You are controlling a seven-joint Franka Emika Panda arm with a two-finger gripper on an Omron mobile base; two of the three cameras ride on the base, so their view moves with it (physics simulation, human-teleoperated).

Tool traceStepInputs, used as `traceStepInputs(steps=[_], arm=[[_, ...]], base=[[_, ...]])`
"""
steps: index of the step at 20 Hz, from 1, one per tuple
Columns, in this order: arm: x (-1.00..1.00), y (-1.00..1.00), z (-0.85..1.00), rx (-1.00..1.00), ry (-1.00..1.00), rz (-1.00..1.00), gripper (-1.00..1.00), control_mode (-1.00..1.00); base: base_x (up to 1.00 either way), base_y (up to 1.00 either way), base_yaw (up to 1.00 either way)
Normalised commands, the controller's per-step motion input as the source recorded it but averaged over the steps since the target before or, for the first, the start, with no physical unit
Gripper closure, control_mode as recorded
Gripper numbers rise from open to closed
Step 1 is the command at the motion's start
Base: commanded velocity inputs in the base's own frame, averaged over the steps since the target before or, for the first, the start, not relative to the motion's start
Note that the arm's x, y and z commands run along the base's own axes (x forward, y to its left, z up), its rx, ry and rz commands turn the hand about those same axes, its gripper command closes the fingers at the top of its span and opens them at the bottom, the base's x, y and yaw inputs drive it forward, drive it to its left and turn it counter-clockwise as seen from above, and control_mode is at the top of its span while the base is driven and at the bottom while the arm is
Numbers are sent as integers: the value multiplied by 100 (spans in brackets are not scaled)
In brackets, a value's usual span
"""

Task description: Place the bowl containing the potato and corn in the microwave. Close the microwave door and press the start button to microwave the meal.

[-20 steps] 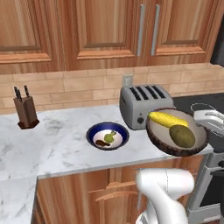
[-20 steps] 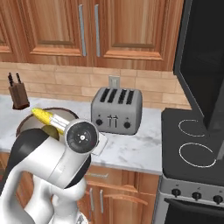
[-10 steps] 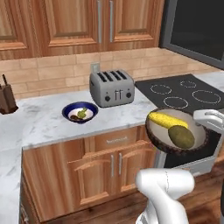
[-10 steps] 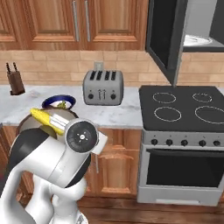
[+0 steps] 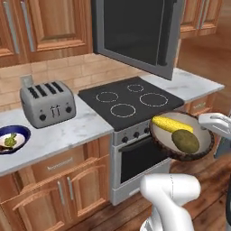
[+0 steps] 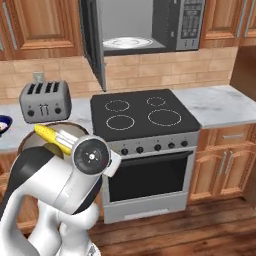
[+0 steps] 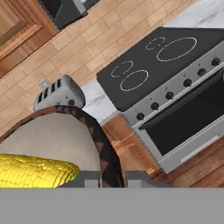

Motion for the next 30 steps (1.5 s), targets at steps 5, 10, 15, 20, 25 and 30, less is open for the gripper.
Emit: traceStepInputs(steps=[5,10,15,20,25,30], arm=[[0,0,0,0,0,0,100,100],[0,0,0,0,0,0,100,100],[0,0,0,0,0,0,100,100],[0,0,0,0,0,0,100,100],[0,0,0,0,0,0,100,100],[0,0,0,0,0,0,100,100]], base=[[30,-86,-19],[65,-71,-2],[81,-46,36],[67,-37,57],[66,-26,55],[40,-4,45]])
